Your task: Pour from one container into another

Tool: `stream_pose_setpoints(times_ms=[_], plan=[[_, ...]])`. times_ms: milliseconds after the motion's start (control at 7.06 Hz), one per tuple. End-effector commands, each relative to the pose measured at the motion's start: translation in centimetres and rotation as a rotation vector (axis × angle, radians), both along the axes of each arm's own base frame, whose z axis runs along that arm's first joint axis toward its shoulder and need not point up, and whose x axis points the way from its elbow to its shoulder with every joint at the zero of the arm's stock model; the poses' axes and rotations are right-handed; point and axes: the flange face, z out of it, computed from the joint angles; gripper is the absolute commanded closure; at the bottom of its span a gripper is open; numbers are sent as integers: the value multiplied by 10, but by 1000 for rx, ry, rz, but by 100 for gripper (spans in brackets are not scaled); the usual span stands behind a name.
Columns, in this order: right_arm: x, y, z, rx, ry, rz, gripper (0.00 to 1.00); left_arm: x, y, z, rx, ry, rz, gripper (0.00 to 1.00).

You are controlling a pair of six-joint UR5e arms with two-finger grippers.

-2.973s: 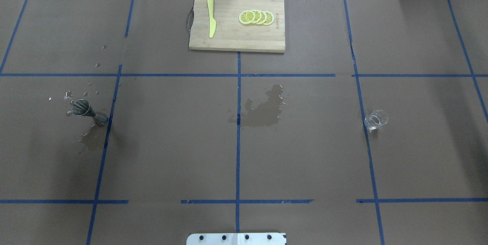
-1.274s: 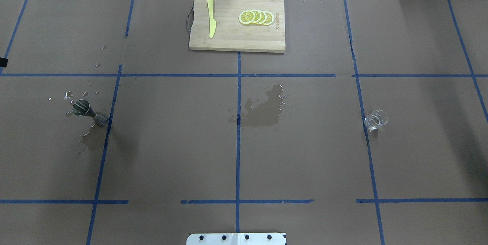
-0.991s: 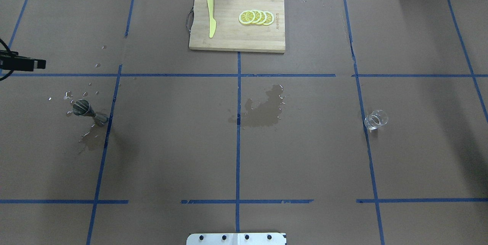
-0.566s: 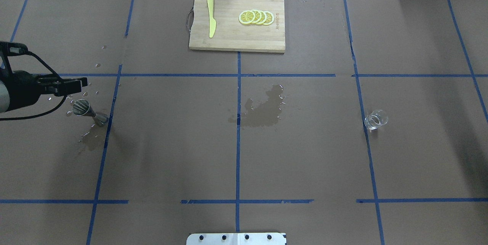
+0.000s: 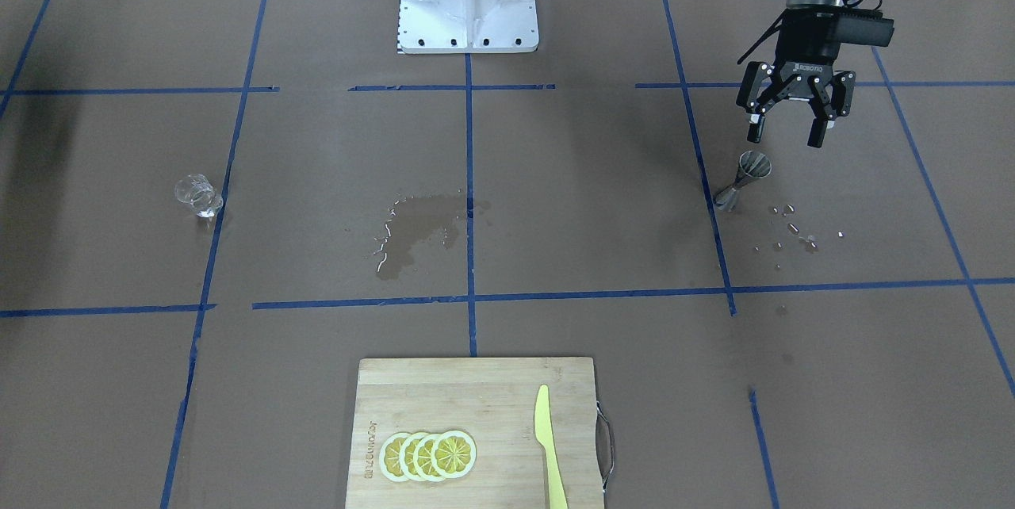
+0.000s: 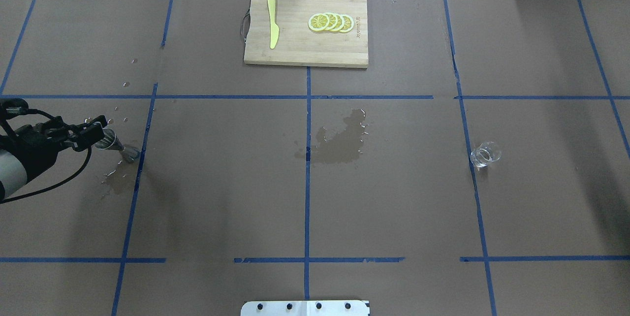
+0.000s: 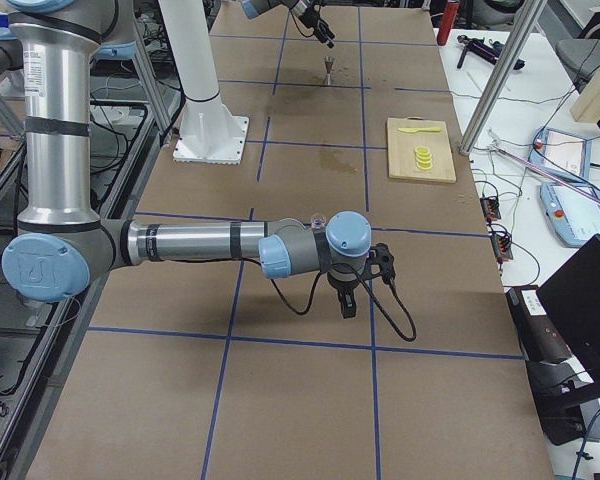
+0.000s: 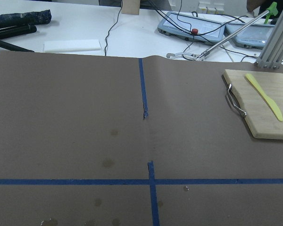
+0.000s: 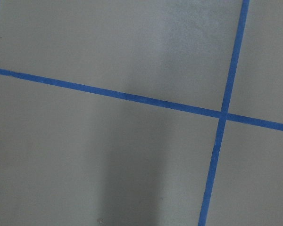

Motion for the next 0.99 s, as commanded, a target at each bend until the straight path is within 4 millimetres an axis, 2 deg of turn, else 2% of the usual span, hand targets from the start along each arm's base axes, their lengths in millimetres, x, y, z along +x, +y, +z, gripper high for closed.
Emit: stream_pose_setpoints(times_ms=[0, 142, 283, 566, 849], plan=[[1, -1, -4, 13, -1, 1, 0, 22, 21, 1, 43, -3, -68, 1], [1, -1, -16, 42, -5, 4, 0, 29, 27, 7, 47, -17, -60, 1], [1, -1, -16, 45, -3, 5, 0, 36, 31, 19, 73, -53, -95, 1], [1, -3, -20, 54, -3, 4, 0, 39, 35, 19, 104, -64, -133, 1], [1, -3, -20, 57, -3, 5, 0, 49, 43, 33, 115, -94, -129, 1]])
